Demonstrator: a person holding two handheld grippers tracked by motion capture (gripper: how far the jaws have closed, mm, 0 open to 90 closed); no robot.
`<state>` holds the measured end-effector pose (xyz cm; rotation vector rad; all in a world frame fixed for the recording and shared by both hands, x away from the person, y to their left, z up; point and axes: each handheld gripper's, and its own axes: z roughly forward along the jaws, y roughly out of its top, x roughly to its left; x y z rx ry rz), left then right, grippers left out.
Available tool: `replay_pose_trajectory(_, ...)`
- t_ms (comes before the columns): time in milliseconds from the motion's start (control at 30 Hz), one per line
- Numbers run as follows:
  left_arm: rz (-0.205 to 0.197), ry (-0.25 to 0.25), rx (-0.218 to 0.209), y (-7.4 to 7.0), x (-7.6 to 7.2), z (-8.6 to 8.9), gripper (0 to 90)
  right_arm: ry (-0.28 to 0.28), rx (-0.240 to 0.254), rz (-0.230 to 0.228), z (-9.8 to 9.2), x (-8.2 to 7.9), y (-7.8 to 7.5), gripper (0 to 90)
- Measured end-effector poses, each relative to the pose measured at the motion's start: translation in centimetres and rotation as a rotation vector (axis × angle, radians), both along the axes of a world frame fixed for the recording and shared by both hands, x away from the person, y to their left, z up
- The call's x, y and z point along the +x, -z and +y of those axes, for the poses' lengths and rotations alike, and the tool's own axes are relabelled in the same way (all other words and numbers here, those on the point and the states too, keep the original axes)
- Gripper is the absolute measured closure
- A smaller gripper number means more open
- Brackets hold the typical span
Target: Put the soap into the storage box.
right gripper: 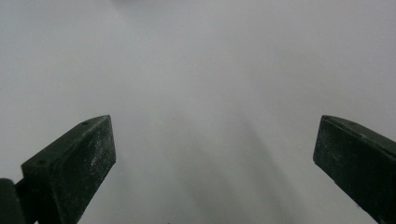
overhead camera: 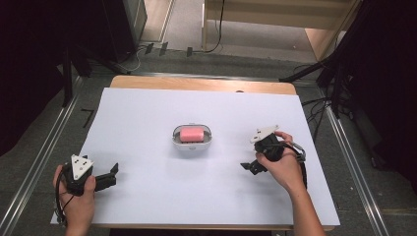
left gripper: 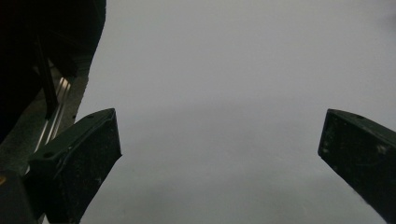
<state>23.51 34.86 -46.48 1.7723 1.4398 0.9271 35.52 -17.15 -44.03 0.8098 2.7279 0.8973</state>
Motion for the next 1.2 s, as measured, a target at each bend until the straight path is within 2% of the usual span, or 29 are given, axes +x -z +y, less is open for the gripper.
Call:
replay_pose_trajectory(267, -0.001, 0.001, 0.001, 0.0, 0.0, 0.0, 0.0, 0.043, 0.034, -0.014, -1.9, -0.8, 0.6, 0.0)
replay_pose_trajectory(433, 0.001, 0.001, 0.002, 0.0, 0.0, 0.0, 0.0, 0.054, 0.042, -0.023, -2.7, -1.1, 1.0, 0.0)
replay_pose_trajectory(567, 0.000, 0.000, 0.002, 0.0, 0.0, 0.0, 0.0, 0.068, 0.075, -0.025, -3.6, -1.6, 1.3, 0.0)
replay_pose_trajectory(1200, 0.000, 0.000, 0.004, 0.0, 0.0, 0.0, 0.0, 0.134, 0.144, -0.048, -7.0, -3.5, 2.7, 0.0)
